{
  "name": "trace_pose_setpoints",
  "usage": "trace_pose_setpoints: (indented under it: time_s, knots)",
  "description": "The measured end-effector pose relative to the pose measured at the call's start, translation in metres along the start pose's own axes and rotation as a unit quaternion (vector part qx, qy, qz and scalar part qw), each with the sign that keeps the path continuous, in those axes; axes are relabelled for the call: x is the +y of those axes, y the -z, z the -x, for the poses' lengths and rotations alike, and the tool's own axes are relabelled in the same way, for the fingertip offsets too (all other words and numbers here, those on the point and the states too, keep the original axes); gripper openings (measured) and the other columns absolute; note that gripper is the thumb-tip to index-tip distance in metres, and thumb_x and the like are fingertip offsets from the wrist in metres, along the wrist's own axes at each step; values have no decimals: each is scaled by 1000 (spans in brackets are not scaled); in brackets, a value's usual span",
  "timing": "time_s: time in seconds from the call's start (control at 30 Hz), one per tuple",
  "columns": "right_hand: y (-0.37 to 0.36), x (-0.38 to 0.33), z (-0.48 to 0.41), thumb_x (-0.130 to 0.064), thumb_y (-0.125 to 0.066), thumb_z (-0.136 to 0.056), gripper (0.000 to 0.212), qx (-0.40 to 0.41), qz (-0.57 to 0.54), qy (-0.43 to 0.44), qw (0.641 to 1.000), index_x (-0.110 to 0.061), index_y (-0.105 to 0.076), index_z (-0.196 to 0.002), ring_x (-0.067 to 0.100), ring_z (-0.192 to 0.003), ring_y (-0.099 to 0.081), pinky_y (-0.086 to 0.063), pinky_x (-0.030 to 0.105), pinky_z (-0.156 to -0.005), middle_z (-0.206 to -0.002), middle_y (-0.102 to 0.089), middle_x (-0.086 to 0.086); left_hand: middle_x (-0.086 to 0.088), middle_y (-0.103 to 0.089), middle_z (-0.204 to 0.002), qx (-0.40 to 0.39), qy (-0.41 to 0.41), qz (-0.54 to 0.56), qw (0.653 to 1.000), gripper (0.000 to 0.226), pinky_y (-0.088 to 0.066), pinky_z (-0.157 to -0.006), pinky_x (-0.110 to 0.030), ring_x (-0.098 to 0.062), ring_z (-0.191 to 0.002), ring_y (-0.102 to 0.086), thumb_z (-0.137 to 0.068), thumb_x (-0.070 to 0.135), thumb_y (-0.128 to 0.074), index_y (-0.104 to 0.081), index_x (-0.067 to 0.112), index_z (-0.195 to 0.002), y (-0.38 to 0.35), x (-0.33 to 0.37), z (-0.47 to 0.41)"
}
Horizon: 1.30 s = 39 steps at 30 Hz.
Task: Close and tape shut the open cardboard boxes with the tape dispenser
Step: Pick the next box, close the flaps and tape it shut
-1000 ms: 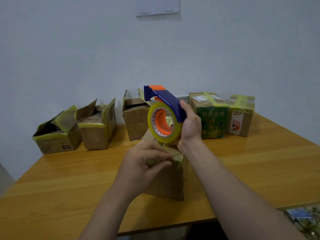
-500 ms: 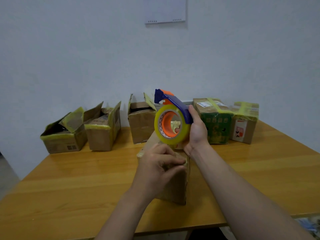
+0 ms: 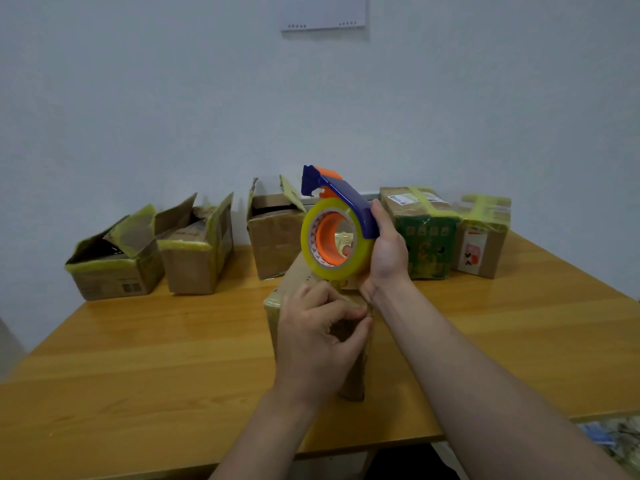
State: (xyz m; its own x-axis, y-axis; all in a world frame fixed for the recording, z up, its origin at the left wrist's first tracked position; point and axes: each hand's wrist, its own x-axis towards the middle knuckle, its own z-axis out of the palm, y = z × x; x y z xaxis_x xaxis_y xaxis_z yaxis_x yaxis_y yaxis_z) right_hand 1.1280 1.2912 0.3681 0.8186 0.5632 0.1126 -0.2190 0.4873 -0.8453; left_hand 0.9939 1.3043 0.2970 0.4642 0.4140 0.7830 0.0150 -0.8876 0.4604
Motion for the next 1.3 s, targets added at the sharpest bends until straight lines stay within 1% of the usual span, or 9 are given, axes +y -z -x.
trace_pose_setpoints:
  time_s: [0.1, 0.3, 0.5, 0.6, 0.7, 0.9, 0.97, 1.1, 1.3]
  knots:
    - [0, -1, 3, -46, -57, -100, 34, -8, 19, 7, 1000, -19, -77, -94, 19, -85, -74, -59, 44, -91, -87, -79, 2, 14, -58, -82, 15, 5, -1, 1000, 13, -51, -70, -48, -14, -84, -56, -83, 34, -76, -75, 22, -78, -8, 4, 0]
    - [-1, 0, 3, -44, -58, -100, 33, -20, 21, 15, 999, -18, -77, -96, 21, -86, -74, -60, 40, -84, -88, -78, 3, 18, -65, -105, -90, -51, 11, 995, 27, -53, -82, -38, -12, -103, -60, -88, 44, -75, -81, 31, -110, 28, -29, 1]
    - [0, 0, 3, -41, -58, -101, 31, -21, 20, 25, 999, -19, -77, -91, 17, -79, -73, -58, 36, -77, -82, -77, 1, 18, -64, -86, -100, -39, 30, 994, 20, -50, -70, -36, -14, -88, -57, -82, 27, -84, -84, 31, -101, 35, -35, -12]
    - [-1, 1, 3, -41, -58, -101, 31, -21, 27, 30, 999, -19, -77, -90, 19, -82, -73, -59, 38, -80, -84, -77, 2, 18, -67, -94, -120, -55, 23, 991, 19, -53, -74, -32, -13, -95, -60, -85, 34, -80, -83, 30, -104, 43, -38, -14]
    - [-2, 2, 3, -43, -60, -100, 32, -17, 30, 31, 999, -20, -79, -87, 22, -86, -73, -58, 43, -86, -88, -78, 4, 17, -67, -105, -96, -39, 15, 994, 25, -55, -82, -32, -14, -105, -62, -86, 40, -77, -82, 26, -106, 56, -53, -12]
    - [-2, 3, 2, -43, -60, -100, 33, -18, 26, 29, 999, -21, -79, -84, 24, -88, -73, -57, 43, -86, -89, -78, 5, 14, -68, -85, -85, -13, 70, 994, 23, -54, -67, -37, -17, -86, -63, -80, 37, -81, -84, 24, -99, 61, -63, -16]
    - [-3, 2, 4, -42, -60, -100, 32, -18, 23, 29, 999, -21, -79, -84, 22, -87, -73, -57, 42, -85, -88, -78, 4, 13, -71, -87, -118, 8, 90, 989, 24, -55, -71, -34, -19, -89, -64, -77, 39, -83, -85, 26, -97, 65, -65, -23]
    - [-3, 1, 5, -42, -59, -100, 31, -20, 28, 30, 999, -19, -77, -90, 20, -85, -73, -58, 39, -81, -86, -78, 3, 17, -77, -100, -130, 50, 103, 985, 26, -50, -93, -29, -15, -113, -60, -73, 42, -84, -83, 31, -96, 74, -79, -24]
    - [-2, 2, 3, -41, -60, -100, 32, -21, 24, 30, 999, -20, -79, -85, 21, -85, -73, -58, 40, -82, -86, -78, 4, 11, -79, -97, -111, 129, 172, 970, 19, -51, -99, -34, -12, -117, -61, -71, 31, -85, -85, 28, -89, 68, -84, -18]
